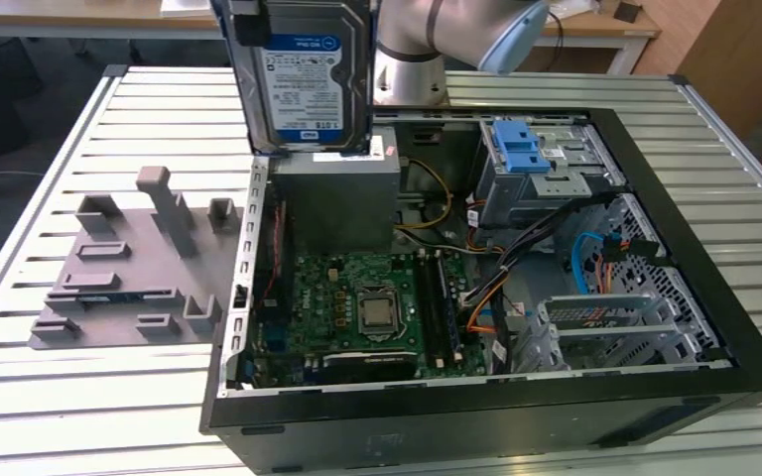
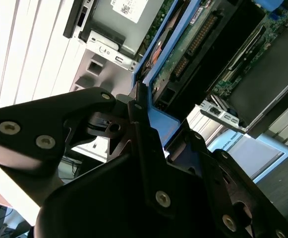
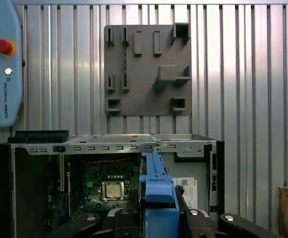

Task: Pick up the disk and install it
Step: 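Pick up the disk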

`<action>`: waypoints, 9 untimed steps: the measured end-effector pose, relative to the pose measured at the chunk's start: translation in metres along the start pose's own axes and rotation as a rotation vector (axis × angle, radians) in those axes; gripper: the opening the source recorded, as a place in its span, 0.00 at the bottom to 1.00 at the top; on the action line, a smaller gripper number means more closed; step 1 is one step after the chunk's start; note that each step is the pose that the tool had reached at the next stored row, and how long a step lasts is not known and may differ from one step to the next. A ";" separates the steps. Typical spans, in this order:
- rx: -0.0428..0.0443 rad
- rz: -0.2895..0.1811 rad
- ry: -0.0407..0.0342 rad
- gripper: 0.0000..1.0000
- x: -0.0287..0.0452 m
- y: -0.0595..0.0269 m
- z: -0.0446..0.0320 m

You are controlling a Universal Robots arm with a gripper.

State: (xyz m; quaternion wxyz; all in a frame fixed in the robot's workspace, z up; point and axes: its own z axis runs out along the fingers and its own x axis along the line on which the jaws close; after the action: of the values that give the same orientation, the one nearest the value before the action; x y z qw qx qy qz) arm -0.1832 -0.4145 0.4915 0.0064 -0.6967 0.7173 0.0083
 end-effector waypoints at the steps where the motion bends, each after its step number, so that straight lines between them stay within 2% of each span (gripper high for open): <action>1: -0.0001 0.000 0.0001 0.36 0.0001 -0.0024 0.0000; 6: 0.0000 0.000 -0.0005 0.36 0.0018 -0.0142 0.0005; 9: -0.0002 0.000 -0.0049 0.36 0.0044 -0.0200 0.0006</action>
State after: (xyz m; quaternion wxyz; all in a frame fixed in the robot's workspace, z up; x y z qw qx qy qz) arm -0.1634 -0.4194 0.4907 0.0081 -0.6967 0.7172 0.0101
